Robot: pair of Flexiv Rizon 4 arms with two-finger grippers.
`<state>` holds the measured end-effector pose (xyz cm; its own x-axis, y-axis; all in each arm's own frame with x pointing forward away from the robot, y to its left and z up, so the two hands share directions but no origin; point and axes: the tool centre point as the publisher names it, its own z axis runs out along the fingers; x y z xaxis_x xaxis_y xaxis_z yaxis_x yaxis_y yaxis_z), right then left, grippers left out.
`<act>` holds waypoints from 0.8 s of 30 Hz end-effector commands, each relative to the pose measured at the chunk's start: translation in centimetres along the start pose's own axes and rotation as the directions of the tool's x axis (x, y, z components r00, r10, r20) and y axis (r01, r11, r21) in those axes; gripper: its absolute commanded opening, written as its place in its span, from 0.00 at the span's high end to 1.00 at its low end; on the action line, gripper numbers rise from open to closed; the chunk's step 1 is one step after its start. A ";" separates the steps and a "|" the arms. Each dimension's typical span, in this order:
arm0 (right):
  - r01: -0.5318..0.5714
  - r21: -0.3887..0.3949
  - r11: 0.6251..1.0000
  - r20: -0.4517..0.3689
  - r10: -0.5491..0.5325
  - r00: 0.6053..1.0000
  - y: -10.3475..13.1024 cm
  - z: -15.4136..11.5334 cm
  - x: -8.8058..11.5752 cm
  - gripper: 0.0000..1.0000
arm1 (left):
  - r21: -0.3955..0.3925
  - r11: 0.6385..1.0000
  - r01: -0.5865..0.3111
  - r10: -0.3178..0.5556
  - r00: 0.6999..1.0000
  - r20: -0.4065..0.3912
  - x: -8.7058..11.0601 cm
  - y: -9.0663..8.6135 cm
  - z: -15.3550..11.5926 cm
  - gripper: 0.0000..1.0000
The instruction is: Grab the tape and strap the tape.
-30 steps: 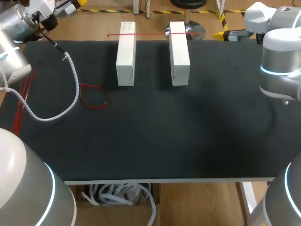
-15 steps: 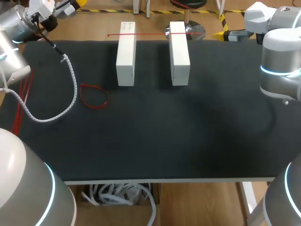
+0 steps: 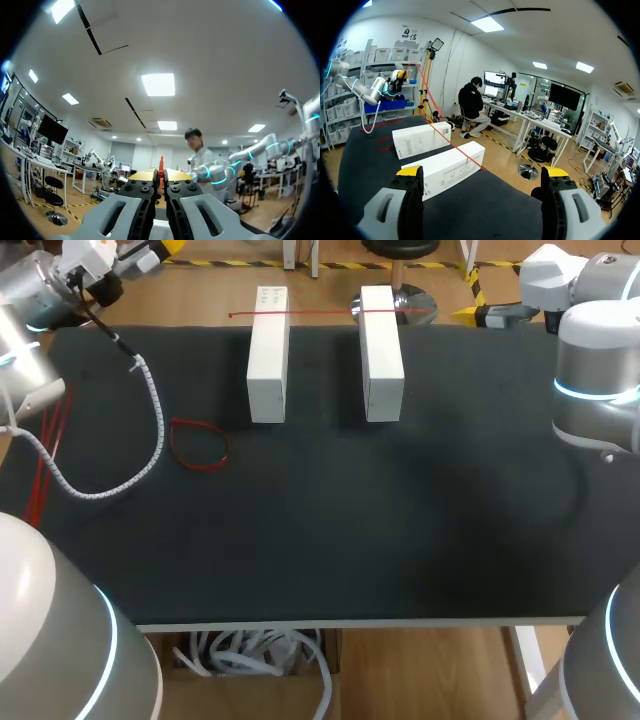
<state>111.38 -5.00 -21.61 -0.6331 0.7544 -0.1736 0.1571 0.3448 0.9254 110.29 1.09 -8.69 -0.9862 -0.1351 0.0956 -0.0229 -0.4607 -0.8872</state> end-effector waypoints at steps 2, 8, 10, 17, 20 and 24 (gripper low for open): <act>0.000 0.000 1.000 0.000 0.000 1.000 0.0 0.0 0.0 0.00 | 0.001 1.000 0.000 0.000 1.000 -0.005 -0.2 0.1 -0.1 1.00; 0.000 0.000 1.000 0.000 0.000 1.000 0.0 0.0 0.0 0.00 | 0.001 1.000 0.000 0.000 1.000 -0.005 -0.2 0.1 -0.1 1.00; 0.000 0.000 1.000 0.000 0.000 1.000 0.0 0.0 0.0 0.00 | 0.001 1.000 0.000 0.000 1.000 -0.005 -0.2 0.1 -0.1 1.00; 0.040 -0.105 0.994 0.251 -0.013 0.968 0.6 0.2 -0.7 0.00 | 0.001 1.000 0.000 0.000 1.000 -0.005 -0.2 0.1 -0.1 1.00; 0.078 -0.149 0.986 0.368 -0.018 0.930 0.7 -0.1 -1.1 0.00 | 0.001 1.000 0.000 0.000 1.000 -0.005 -0.2 0.1 -0.1 1.00; 0.140 -0.202 0.969 0.477 -0.028 0.879 0.7 -0.7 -1.0 0.00 | 0.001 1.000 0.000 0.000 1.000 -0.005 -0.2 0.1 -0.1 1.00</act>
<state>112.18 -6.64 -19.37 -0.4655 0.8409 -0.2760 0.1046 0.3619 0.9263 110.30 1.09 -8.70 -0.9862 -0.1350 0.0955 -0.0229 -0.4608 -0.8872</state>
